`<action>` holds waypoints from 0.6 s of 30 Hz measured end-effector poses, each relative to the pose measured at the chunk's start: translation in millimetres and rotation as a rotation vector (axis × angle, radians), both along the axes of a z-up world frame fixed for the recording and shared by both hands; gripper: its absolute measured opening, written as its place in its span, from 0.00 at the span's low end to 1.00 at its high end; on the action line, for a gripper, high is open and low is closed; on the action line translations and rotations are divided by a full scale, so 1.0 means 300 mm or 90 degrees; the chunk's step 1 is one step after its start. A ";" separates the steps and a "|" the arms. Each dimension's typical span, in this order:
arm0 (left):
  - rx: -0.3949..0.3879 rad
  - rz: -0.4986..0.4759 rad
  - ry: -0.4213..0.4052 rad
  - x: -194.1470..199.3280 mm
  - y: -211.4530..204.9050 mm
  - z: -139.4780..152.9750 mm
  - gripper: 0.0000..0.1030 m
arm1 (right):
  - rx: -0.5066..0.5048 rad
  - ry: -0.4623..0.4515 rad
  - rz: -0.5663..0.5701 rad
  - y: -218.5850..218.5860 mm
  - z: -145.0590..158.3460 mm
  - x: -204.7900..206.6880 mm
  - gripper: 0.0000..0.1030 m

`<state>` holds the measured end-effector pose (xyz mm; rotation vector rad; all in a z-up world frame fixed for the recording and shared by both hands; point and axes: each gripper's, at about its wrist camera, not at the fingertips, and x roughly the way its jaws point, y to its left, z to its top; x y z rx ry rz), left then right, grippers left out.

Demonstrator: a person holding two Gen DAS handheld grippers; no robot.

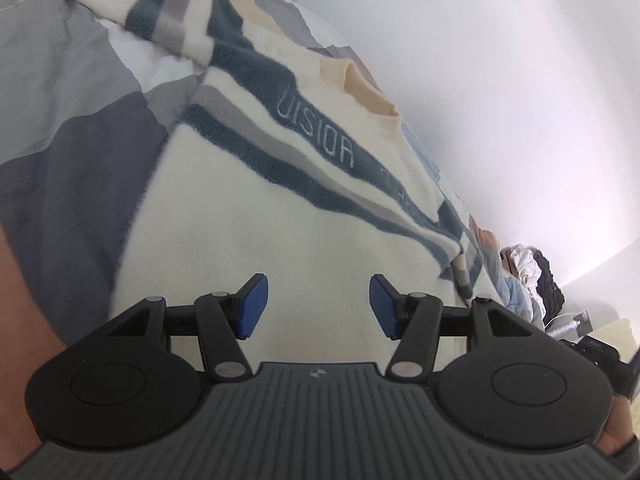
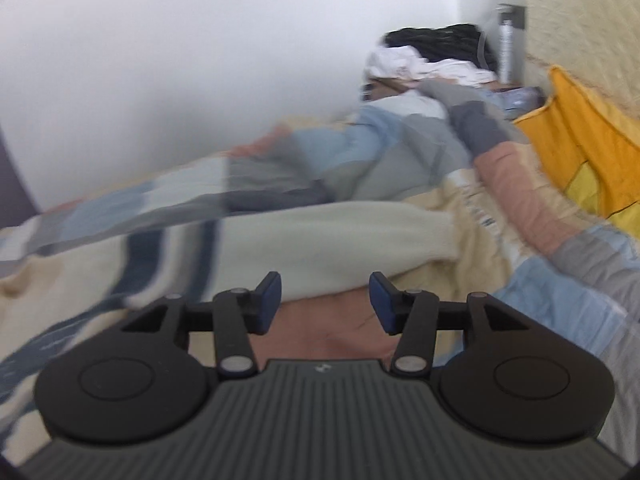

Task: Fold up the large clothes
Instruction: 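Open the right gripper off the sleeve and reposition both tools above the sweater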

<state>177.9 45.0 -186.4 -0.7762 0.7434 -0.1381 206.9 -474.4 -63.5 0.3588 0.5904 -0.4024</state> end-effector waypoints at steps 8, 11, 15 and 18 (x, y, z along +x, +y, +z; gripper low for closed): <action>0.051 0.060 0.082 -0.098 0.046 0.032 0.60 | 0.199 0.080 0.155 0.291 -0.081 -0.135 0.50; 0.028 0.083 0.120 -0.127 0.081 0.000 0.60 | 0.248 0.120 0.163 0.385 -0.167 -0.146 0.50; 0.033 0.086 0.132 -0.144 0.096 -0.024 0.60 | 0.307 0.158 0.109 0.471 -0.278 -0.169 0.52; 0.044 0.092 0.146 -0.137 0.090 -0.054 0.60 | 0.315 0.174 0.075 0.523 -0.355 -0.175 0.52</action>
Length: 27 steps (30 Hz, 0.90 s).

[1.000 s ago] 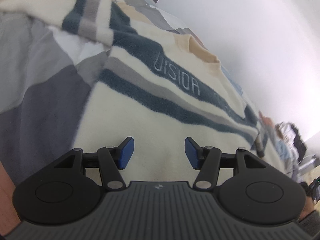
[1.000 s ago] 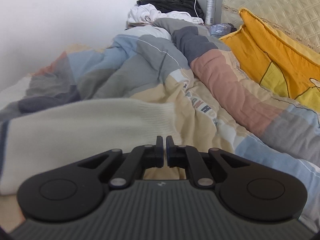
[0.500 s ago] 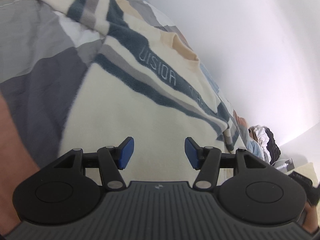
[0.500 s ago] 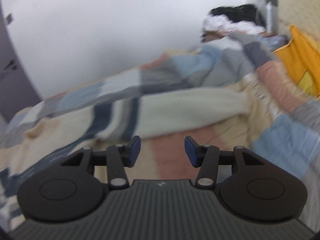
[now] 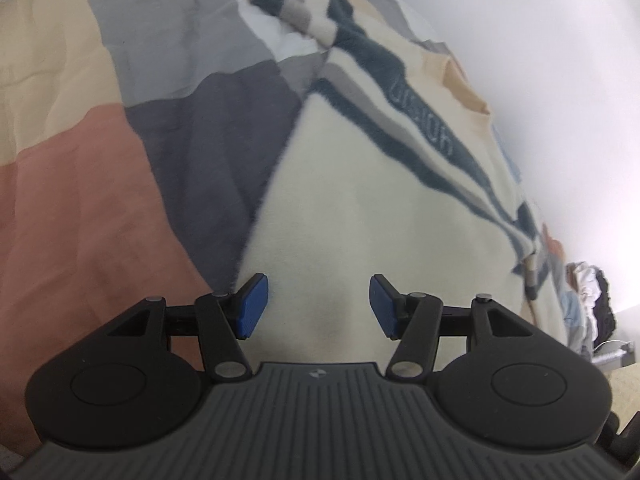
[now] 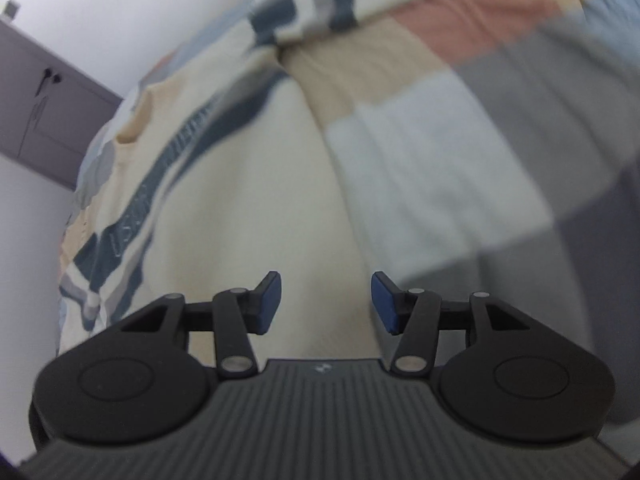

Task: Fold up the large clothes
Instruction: 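Open the right gripper off the sleeve and reposition both tools above the sweater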

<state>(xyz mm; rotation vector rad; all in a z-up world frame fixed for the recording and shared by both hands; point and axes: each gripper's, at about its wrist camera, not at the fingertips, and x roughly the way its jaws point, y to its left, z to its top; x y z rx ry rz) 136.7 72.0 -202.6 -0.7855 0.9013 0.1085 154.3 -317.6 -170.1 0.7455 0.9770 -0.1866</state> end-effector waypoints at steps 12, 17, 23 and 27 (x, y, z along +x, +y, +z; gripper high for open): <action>0.009 0.007 -0.007 -0.001 -0.015 -0.028 0.62 | 0.001 -0.031 0.007 0.060 -0.092 0.011 0.28; 0.024 -0.016 -0.011 0.005 -0.028 -0.016 0.66 | -0.050 -0.093 0.080 0.092 0.060 -0.038 0.13; 0.033 -0.028 -0.017 0.002 -0.041 0.001 0.68 | -0.160 -0.083 0.160 0.082 0.237 -0.050 0.12; 0.037 -0.034 -0.015 -0.001 -0.041 0.001 0.68 | -0.240 -0.026 0.210 0.090 0.211 -0.040 0.12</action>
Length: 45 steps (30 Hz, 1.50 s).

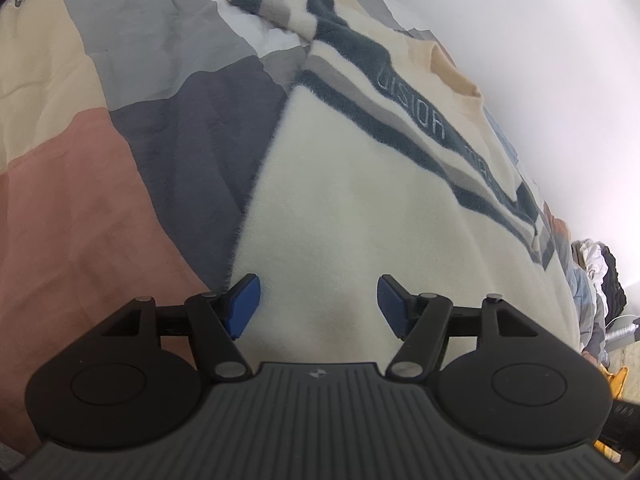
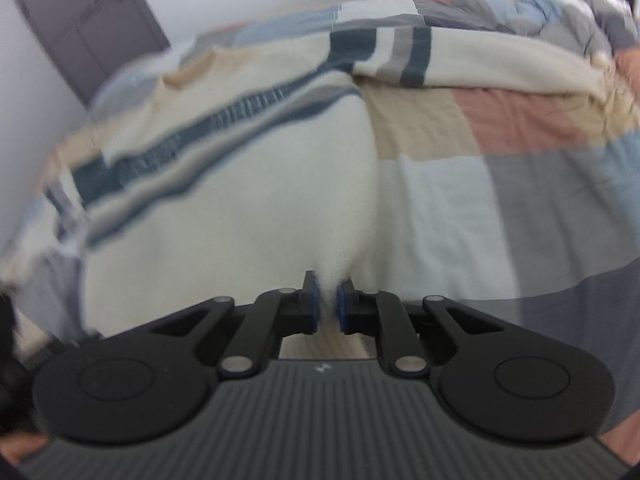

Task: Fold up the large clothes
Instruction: 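Open the right gripper off the sleeve and reposition both tools above the sweater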

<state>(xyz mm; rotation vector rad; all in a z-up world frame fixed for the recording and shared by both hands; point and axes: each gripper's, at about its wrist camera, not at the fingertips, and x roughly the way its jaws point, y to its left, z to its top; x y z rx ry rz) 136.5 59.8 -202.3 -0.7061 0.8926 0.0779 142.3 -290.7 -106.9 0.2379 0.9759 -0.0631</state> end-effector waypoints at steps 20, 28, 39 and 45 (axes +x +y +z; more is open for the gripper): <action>0.151 -0.083 -0.091 0.063 -0.111 0.124 0.69 | -0.018 -0.108 0.027 0.097 0.072 0.016 0.58; 0.229 -0.142 -0.126 0.136 -0.173 0.199 0.69 | 0.019 -0.190 0.065 0.201 0.032 0.111 0.58; 0.269 -0.210 -0.138 0.282 -0.214 0.144 0.69 | -0.057 -0.263 0.118 0.258 -0.045 0.208 0.58; 0.241 -0.217 -0.130 0.344 -0.172 0.073 0.69 | -0.024 -0.212 0.118 0.288 -0.148 0.265 0.58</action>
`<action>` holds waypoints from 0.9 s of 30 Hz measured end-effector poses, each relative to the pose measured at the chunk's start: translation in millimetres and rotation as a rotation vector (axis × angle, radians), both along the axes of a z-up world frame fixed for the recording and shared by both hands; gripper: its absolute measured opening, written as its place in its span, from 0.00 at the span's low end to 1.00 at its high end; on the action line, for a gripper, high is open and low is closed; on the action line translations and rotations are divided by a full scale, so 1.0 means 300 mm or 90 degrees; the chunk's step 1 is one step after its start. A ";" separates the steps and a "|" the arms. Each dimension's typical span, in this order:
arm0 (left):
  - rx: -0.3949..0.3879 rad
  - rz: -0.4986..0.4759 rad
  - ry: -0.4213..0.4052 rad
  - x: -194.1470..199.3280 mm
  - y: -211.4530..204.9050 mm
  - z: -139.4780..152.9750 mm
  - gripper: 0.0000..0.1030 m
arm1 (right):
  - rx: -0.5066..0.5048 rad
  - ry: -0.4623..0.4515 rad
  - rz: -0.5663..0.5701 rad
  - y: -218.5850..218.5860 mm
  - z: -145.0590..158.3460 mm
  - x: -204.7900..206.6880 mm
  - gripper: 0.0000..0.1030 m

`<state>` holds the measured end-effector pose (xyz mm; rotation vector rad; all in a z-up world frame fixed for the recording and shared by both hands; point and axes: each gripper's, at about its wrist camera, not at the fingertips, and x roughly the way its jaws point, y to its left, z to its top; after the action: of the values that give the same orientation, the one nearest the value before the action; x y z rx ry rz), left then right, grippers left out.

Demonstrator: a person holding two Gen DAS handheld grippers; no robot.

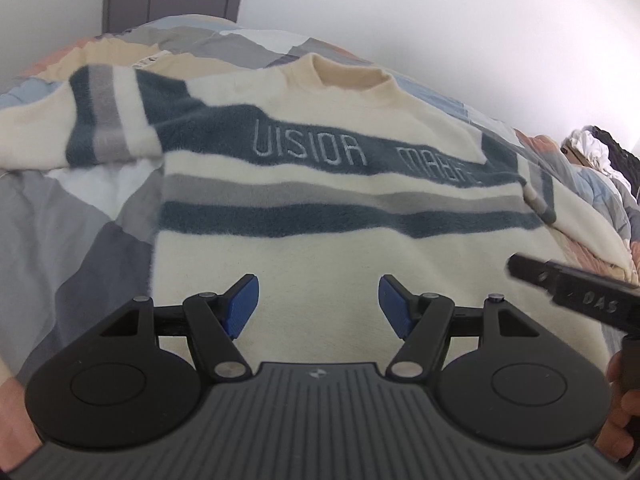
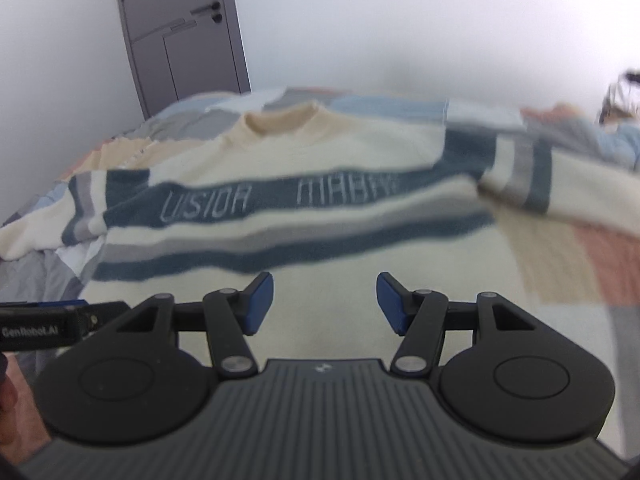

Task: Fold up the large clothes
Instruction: 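Open the right gripper off the sleeve and reposition both tools above the sweater, then grasp the sleeve cuff nearest the right gripper and lift it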

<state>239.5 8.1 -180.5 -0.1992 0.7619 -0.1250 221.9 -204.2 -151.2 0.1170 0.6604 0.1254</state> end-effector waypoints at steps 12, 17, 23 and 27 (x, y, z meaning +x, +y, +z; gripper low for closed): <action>-0.006 -0.026 0.021 0.035 -0.003 -0.103 0.78 | -0.045 0.081 -0.028 0.019 -0.130 0.094 0.58; -0.039 -0.019 0.022 0.013 0.019 -0.088 0.78 | -0.005 0.064 -0.059 -0.019 -0.092 0.084 0.58; -0.042 -0.031 0.022 -0.026 0.007 -0.084 0.78 | 0.047 0.007 -0.098 -0.137 0.033 0.074 0.58; -0.045 -0.040 0.019 -0.044 -0.001 -0.077 0.78 | 0.138 0.032 -0.147 -0.297 0.087 0.122 0.58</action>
<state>226.2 7.8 -203.7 -0.2444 0.7950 -0.2082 258.6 -293.3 -125.2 0.4044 0.6771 -0.0297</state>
